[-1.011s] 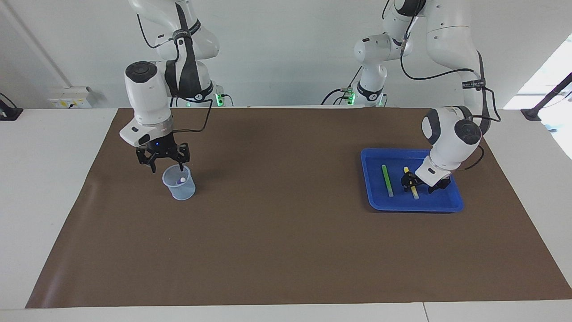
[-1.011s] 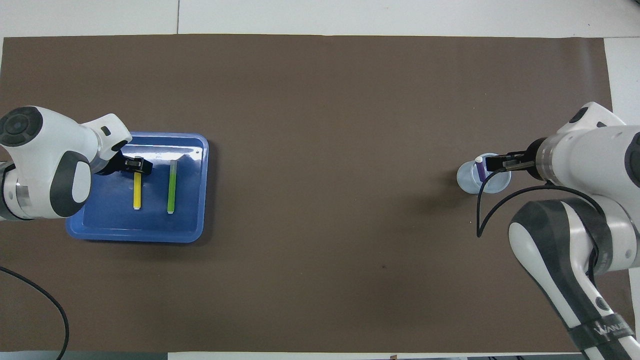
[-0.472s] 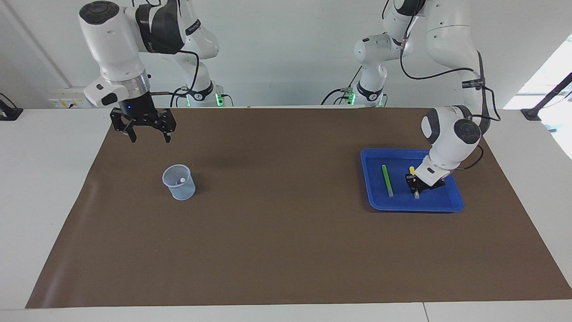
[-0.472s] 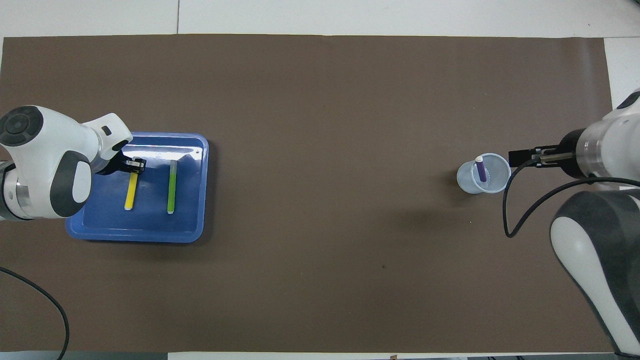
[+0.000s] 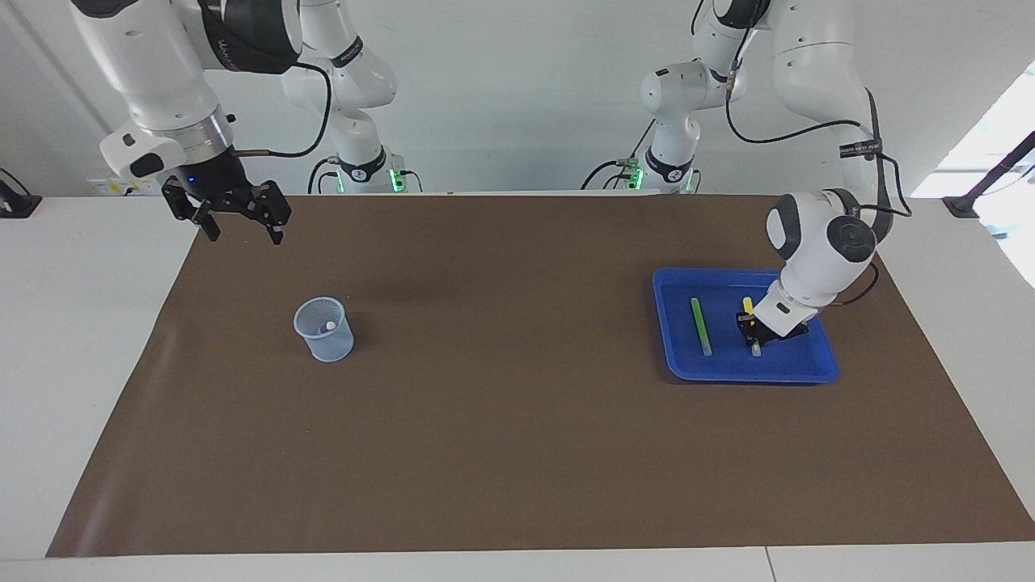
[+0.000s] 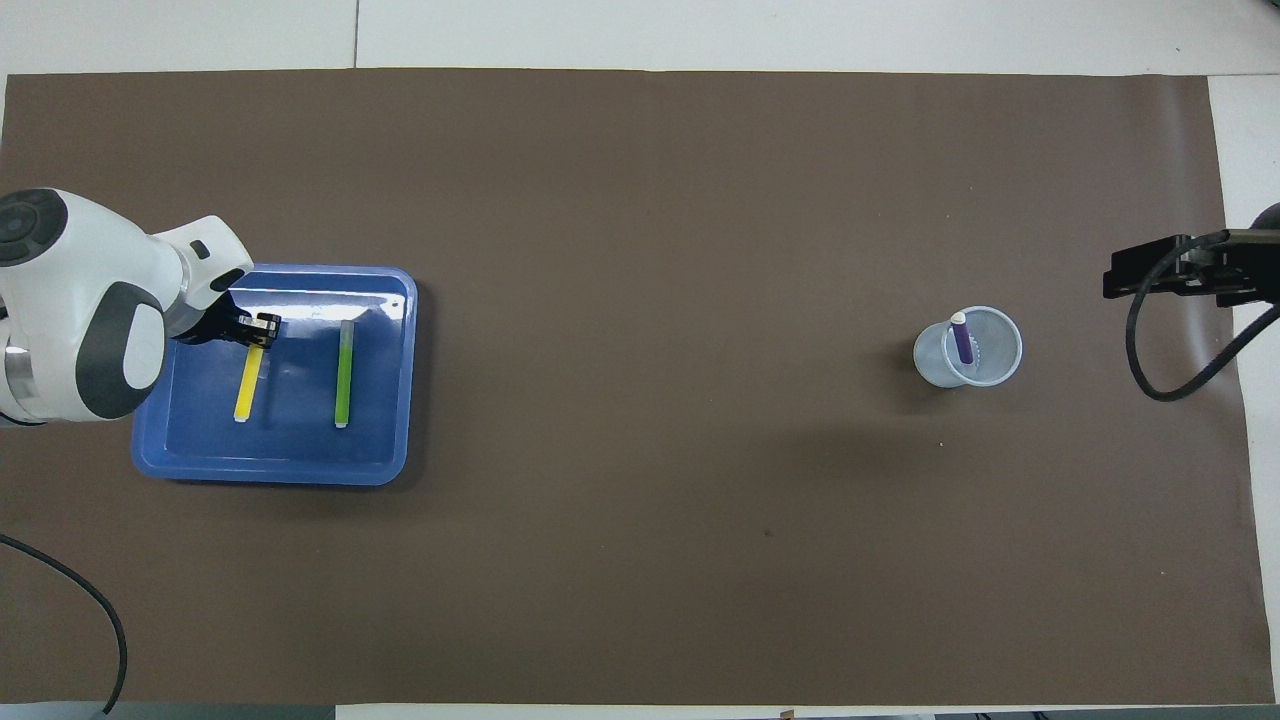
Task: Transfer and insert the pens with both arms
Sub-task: 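Release the purple pen in the cup while the left gripper grasps yellow pen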
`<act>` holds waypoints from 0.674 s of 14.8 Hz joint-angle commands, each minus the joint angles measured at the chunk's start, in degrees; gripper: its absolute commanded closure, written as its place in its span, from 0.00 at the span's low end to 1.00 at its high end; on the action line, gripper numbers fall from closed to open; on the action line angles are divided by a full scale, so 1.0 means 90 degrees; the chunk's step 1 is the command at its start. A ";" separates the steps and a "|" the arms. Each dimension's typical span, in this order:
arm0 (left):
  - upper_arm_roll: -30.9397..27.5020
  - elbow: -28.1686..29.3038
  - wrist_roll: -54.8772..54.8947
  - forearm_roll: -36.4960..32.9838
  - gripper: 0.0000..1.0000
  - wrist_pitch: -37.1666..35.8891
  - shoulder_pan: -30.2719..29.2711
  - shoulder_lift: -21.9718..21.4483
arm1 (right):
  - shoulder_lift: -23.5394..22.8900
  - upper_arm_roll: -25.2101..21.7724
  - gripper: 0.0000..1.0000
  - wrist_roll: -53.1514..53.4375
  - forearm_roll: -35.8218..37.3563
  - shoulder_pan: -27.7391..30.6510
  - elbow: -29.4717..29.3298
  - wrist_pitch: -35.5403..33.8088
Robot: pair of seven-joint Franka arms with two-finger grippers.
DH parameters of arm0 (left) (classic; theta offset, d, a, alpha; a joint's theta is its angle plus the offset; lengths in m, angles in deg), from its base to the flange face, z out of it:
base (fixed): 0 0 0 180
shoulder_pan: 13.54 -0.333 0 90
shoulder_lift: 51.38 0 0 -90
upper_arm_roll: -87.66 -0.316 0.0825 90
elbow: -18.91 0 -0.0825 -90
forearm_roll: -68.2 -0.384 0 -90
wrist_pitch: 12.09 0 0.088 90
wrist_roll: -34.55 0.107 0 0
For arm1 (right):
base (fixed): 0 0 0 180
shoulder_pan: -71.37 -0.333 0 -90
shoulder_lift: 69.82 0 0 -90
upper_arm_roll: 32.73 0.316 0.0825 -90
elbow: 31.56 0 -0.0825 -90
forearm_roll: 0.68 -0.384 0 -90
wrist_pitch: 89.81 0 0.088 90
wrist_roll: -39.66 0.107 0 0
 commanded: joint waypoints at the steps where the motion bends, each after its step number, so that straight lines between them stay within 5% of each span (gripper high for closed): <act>1: 0.0011 -0.0611 -0.0048 0.0059 1.00 -0.0856 -0.0009 -0.0004 | -0.0167 0.0062 0.00 0.0251 -0.0213 0.0056 -0.0317 -0.0132; 4: 0.0020 -0.1157 -0.0631 0.0488 1.00 -0.1588 0.0049 -0.0053 | -0.0167 0.0091 0.00 0.0369 -0.0145 0.0006 -0.0318 -0.0221; 10: 0.0371 -0.2028 -0.4347 0.1833 1.00 -0.2908 0.0264 -0.0258 | -0.0098 0.0140 0.00 0.0379 0.0139 -0.0091 -0.0259 -0.0299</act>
